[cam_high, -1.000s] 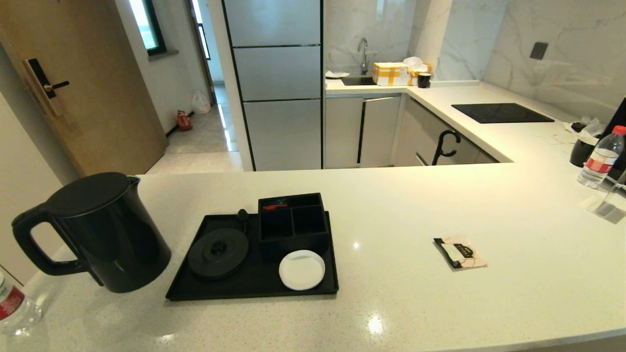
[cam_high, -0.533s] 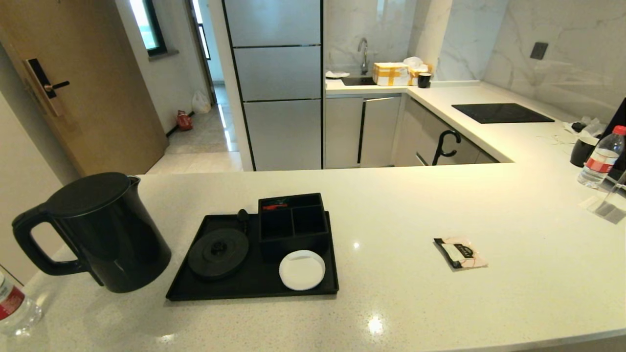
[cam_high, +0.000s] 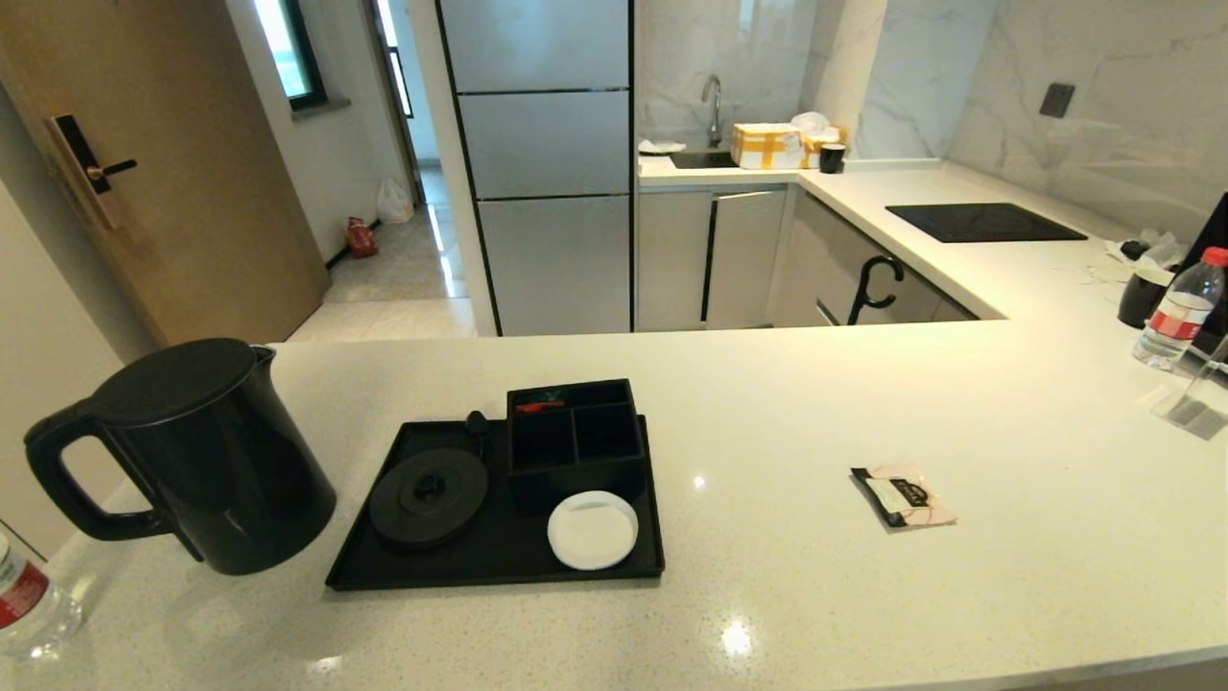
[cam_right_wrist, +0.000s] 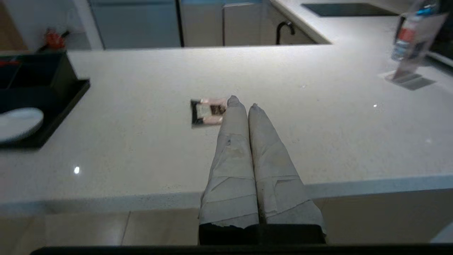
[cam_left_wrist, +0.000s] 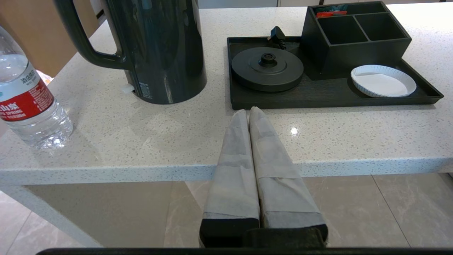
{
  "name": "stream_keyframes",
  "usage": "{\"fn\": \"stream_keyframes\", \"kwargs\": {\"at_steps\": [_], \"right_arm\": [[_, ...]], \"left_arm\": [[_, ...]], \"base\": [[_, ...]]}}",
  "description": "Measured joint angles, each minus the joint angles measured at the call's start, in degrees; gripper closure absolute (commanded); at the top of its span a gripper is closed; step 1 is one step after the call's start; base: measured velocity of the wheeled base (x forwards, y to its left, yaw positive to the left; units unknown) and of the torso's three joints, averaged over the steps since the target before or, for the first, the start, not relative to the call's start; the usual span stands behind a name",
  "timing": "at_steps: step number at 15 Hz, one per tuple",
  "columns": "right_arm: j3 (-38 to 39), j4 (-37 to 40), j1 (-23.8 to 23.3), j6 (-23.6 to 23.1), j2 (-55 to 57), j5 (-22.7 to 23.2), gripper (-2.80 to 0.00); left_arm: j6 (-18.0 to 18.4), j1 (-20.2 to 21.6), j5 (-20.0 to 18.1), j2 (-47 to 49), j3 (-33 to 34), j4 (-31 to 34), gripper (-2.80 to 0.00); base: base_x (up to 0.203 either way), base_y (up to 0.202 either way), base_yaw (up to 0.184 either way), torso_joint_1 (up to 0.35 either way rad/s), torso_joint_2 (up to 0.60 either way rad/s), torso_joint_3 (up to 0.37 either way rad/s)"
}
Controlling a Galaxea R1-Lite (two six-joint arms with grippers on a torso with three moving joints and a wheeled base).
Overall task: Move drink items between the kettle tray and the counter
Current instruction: Return the tea bag to its original position
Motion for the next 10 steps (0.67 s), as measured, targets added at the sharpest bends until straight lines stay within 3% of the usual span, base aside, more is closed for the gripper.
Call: {"fn": "stream_keyframes", "kwargs": {"at_steps": [2, 10], "right_arm": [[0.6, 3.9, 0.0, 0.0, 0.0, 1.9, 0.00], [0.8, 4.7, 0.0, 2.3, 0.0, 2.0, 0.00]], "left_arm": [[0.0, 0.0, 0.0, 0.0, 0.0, 0.0, 0.00], [0.0, 0.0, 0.0, 0.0, 0.0, 0.0, 0.00]], "base": [[0.000, 0.000, 0.000, 0.000, 0.00, 0.000], [0.000, 0.000, 0.000, 0.000, 0.00, 0.000]]}}
